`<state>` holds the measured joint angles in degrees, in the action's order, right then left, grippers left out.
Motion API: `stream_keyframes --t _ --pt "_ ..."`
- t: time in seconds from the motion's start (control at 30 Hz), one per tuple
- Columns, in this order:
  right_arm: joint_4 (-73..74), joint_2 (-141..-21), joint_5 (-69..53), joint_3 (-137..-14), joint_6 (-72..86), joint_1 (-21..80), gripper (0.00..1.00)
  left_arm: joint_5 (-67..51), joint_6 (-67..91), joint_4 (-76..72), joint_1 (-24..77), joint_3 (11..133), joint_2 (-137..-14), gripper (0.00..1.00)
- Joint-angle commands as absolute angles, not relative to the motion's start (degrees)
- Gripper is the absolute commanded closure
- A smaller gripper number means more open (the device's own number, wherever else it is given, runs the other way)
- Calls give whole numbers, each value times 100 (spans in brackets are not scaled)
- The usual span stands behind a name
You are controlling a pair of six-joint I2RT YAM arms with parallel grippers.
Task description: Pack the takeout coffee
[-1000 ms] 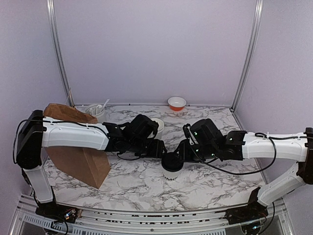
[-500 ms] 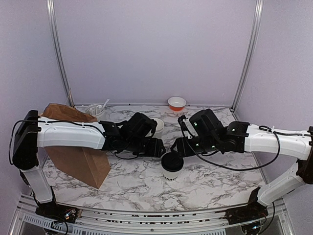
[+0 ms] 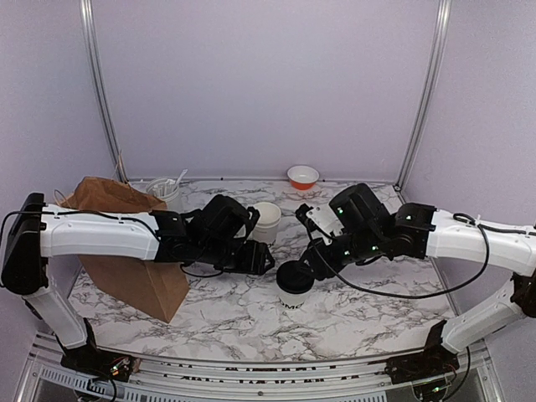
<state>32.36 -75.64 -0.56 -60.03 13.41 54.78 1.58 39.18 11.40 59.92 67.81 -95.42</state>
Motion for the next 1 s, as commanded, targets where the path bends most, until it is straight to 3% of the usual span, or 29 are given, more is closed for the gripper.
stream_keyframes --t 0.0,0.37,0.67,0.97 --pt "3512 -7339 -164 -5902 1001 5473 42 -31 3787 1169 6112 6645 -9354 36" --pt "3698 -7236 -410 -5513 1001 5522 48 -70 3763 1176 6201 6697 -9431 38" --pt "2862 -7090 -1029 -4867 1482 5596 62 39 3779 1183 6196 6691 -9390 39" --pt "1582 -7059 -219 -3989 2093 6042 64 158 3832 1223 6081 6579 -9224 39"
